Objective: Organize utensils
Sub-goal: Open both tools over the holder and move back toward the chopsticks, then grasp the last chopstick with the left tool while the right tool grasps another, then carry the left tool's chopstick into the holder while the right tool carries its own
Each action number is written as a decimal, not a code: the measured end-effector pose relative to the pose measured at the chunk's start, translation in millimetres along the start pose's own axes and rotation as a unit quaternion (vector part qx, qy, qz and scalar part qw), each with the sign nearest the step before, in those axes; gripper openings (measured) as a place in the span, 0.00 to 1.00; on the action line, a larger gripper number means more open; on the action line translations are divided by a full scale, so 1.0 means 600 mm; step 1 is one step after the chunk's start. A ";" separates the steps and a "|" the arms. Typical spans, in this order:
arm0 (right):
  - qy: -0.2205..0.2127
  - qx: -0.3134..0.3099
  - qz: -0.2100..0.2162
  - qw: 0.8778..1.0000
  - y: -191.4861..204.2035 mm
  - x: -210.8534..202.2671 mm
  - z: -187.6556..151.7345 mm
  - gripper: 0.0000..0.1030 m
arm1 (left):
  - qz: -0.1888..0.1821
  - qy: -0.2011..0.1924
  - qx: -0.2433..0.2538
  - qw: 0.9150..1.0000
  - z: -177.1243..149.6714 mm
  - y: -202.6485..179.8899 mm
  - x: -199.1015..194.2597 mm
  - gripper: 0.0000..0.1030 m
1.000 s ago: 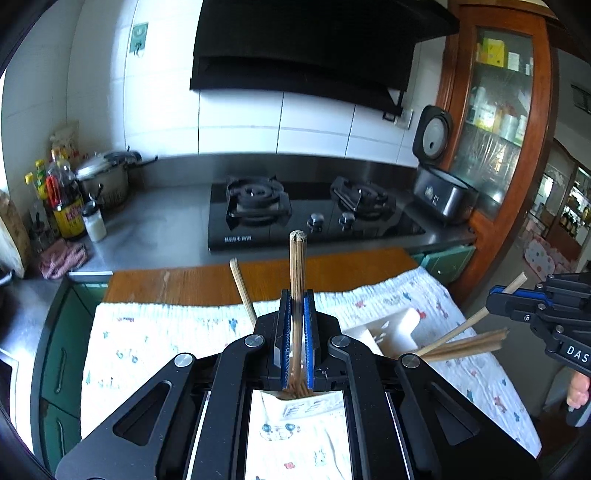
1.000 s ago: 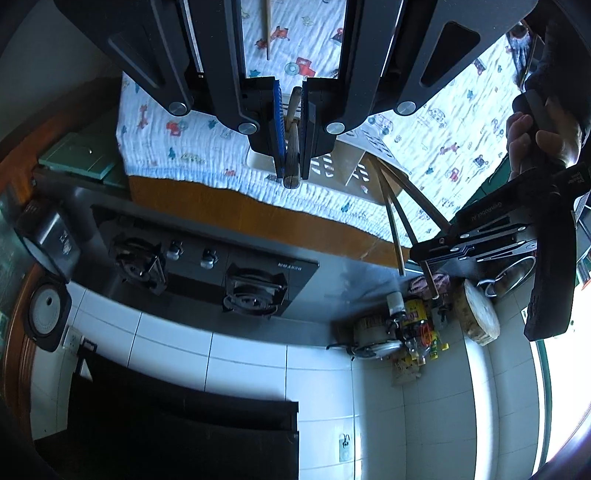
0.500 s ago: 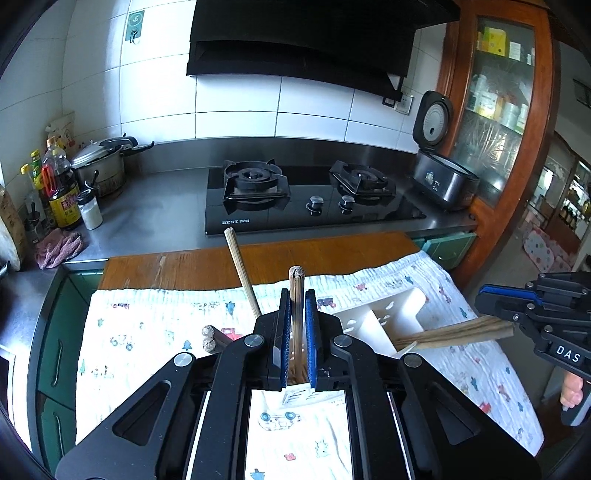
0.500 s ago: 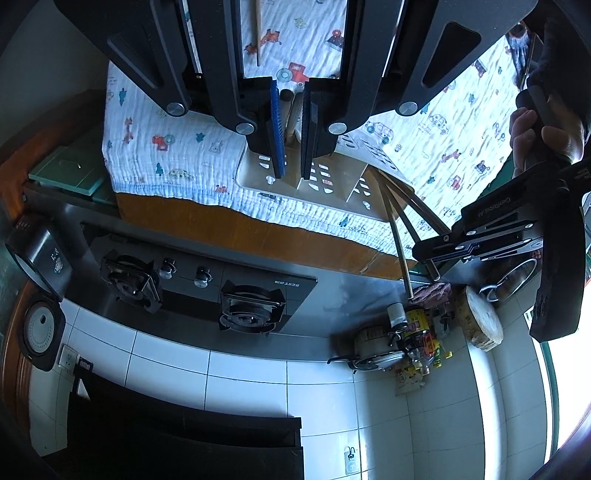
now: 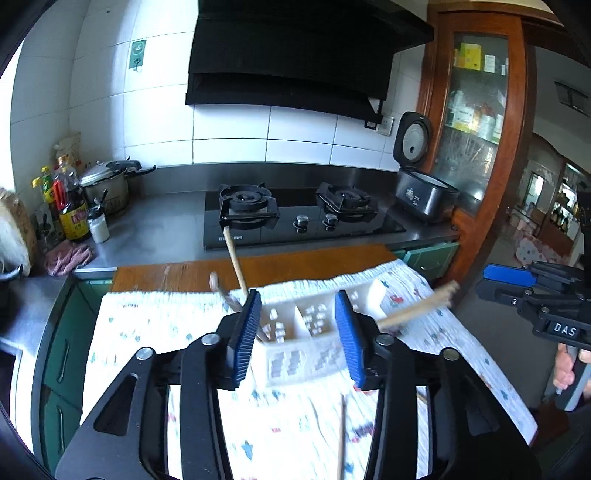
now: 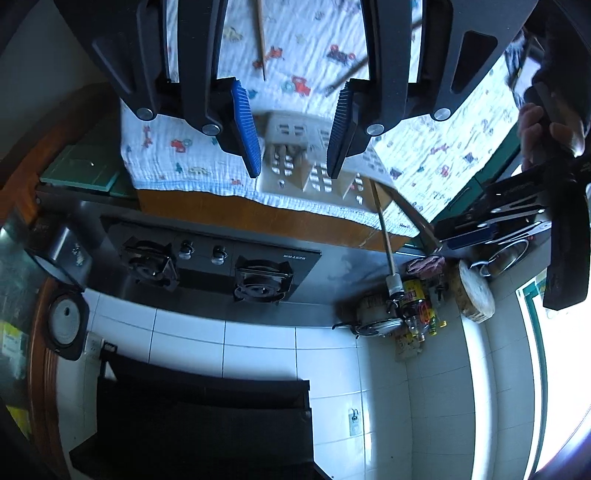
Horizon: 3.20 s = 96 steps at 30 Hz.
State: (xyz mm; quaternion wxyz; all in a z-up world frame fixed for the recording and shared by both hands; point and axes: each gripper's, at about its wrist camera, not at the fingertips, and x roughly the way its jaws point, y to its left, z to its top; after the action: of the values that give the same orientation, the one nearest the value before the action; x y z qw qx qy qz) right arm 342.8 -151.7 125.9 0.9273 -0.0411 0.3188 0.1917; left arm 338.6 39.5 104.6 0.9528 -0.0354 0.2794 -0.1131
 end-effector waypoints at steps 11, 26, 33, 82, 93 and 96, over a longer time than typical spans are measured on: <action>0.025 0.018 -0.011 0.999 -0.016 -0.029 -0.201 0.38 | -0.018 0.017 0.000 1.000 -0.173 -0.034 -0.066 0.44; 0.079 0.053 -0.024 0.995 -0.042 0.017 -0.414 0.38 | -0.027 0.097 -0.011 0.995 -0.358 -0.044 -0.032 0.44; 0.090 0.049 -0.032 0.994 -0.055 0.025 -0.430 0.35 | -0.036 0.128 -0.014 0.991 -0.391 -0.055 -0.004 0.44; 0.005 0.016 -0.045 0.999 0.008 -0.076 -0.336 0.07 | -0.029 0.085 0.007 0.996 -0.312 -0.068 -0.060 0.05; -0.022 -0.006 -0.016 1.000 0.065 -0.098 -0.312 0.07 | -0.037 0.048 0.024 0.998 -0.270 -0.076 -0.101 0.05; 0.001 -0.003 -0.011 1.000 0.077 -0.079 -0.344 0.07 | -0.040 0.049 0.016 0.998 -0.275 -0.068 -0.102 0.05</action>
State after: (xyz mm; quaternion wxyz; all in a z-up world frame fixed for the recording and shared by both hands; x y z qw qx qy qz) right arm 172.2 -165.7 -7.1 0.9290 -0.0478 0.3184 0.1822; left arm 191.5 13.3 3.2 0.9330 -0.0252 0.3225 -0.1574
